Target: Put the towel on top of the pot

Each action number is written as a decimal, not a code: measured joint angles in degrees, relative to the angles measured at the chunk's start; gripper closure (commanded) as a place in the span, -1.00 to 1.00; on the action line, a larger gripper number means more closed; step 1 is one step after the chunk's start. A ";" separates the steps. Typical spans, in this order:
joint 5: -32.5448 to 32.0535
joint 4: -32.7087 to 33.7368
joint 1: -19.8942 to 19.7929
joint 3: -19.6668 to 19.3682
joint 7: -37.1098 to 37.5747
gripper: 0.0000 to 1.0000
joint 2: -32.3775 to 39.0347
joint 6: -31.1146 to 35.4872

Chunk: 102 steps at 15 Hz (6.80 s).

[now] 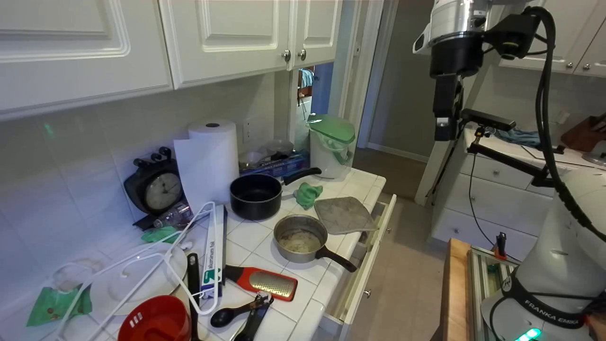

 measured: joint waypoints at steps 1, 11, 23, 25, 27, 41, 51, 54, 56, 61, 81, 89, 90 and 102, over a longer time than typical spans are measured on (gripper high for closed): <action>-0.39 -0.36 -0.94 0.60 0.68 -1.00 -0.03 0.43; -4.00 -14.81 -7.53 -0.75 -0.33 -1.00 -0.17 14.68; -11.73 -14.96 -11.25 -7.65 -8.80 -1.00 3.26 21.79; -11.73 -14.96 -11.25 -7.64 -8.80 -1.00 3.27 21.79; -11.73 -15.09 -11.52 -7.92 -8.60 -1.00 3.58 21.83; -21.95 -22.61 -13.12 -8.03 -14.04 -1.00 14.11 48.78; -21.86 -23.23 -12.53 -8.17 -16.15 -1.00 16.25 51.00; -21.73 -24.34 -11.52 -8.17 -17.28 -1.00 17.49 51.65; -21.58 -25.53 -10.45 -8.17 -18.58 -1.00 18.86 53.26; -22.09 -25.93 -9.15 -7.66 -21.19 -1.00 24.37 59.92; -57.81 -25.47 -8.63 -5.75 -0.43 -1.00 40.38 75.68; -65.63 -24.42 -8.80 -6.11 10.65 -1.00 44.21 75.94; -65.63 -24.40 -8.80 -6.11 10.65 -1.00 44.30 75.95; -71.99 -19.19 -8.73 -7.12 14.86 -1.00 49.05 76.08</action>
